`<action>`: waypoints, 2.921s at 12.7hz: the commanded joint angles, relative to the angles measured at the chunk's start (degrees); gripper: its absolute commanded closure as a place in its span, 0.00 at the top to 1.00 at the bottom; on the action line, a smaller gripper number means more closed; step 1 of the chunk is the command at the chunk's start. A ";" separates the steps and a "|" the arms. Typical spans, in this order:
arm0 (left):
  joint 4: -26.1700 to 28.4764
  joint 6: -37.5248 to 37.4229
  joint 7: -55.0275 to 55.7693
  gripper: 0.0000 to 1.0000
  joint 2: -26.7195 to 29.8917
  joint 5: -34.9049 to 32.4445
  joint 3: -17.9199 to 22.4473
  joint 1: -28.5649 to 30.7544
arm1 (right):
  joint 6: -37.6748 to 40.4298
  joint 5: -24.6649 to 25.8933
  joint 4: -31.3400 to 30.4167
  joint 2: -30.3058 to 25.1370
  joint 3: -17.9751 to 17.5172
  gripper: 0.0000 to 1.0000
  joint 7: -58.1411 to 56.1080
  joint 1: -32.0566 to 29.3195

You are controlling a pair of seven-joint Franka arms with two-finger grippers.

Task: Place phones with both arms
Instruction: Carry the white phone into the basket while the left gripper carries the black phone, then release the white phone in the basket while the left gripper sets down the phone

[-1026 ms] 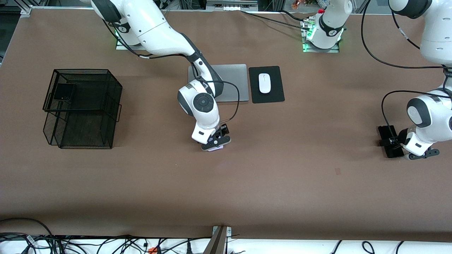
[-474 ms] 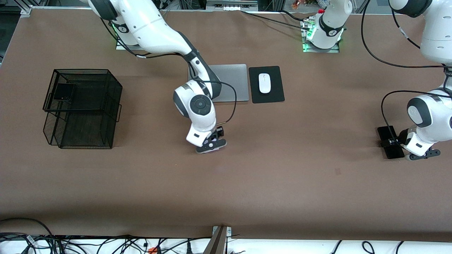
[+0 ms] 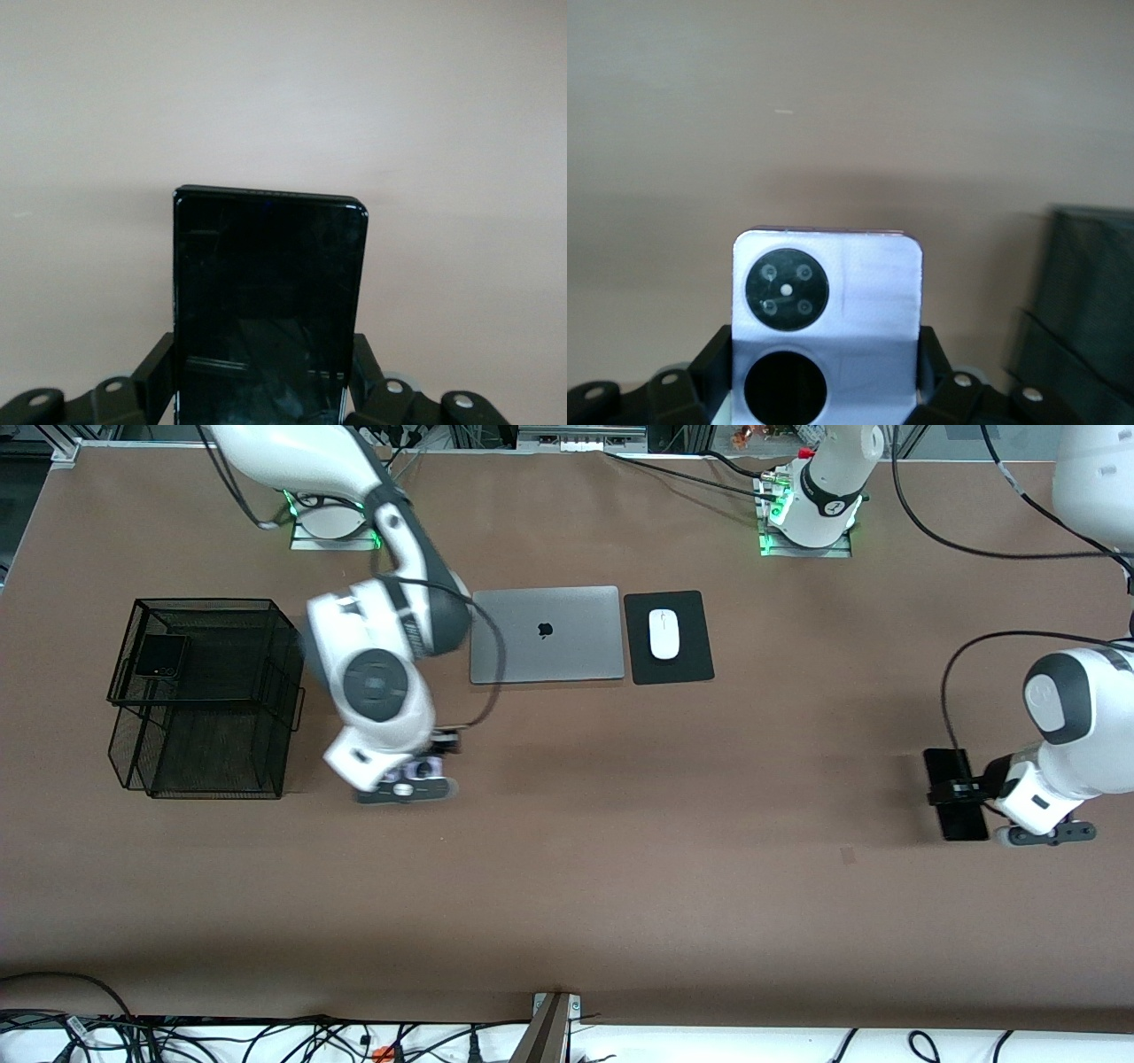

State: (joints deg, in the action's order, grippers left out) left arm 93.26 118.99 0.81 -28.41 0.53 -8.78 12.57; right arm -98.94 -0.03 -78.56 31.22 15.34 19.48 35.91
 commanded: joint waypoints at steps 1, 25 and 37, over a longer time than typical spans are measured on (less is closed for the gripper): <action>-6.14 -2.72 11.01 0.27 -1.37 0.35 -7.46 -3.68 | 2.16 0.12 -12.27 -10.97 6.08 0.33 -2.84 0.30; -36.30 12.93 54.65 0.49 -34.78 0.96 8.95 -53.96 | -12.96 0.12 -51.26 -27.09 28.43 1.00 -22.91 0.39; -35.34 -9.53 45.01 1.00 -16.00 1.14 11.85 -42.13 | -0.72 -1.38 -20.76 -16.90 24.41 1.00 -17.72 13.66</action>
State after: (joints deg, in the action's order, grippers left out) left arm 55.23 115.49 50.89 -50.16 0.94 3.80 -33.13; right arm -101.20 -0.45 -103.63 10.32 41.30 2.25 48.88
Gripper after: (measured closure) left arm 0.000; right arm 0.000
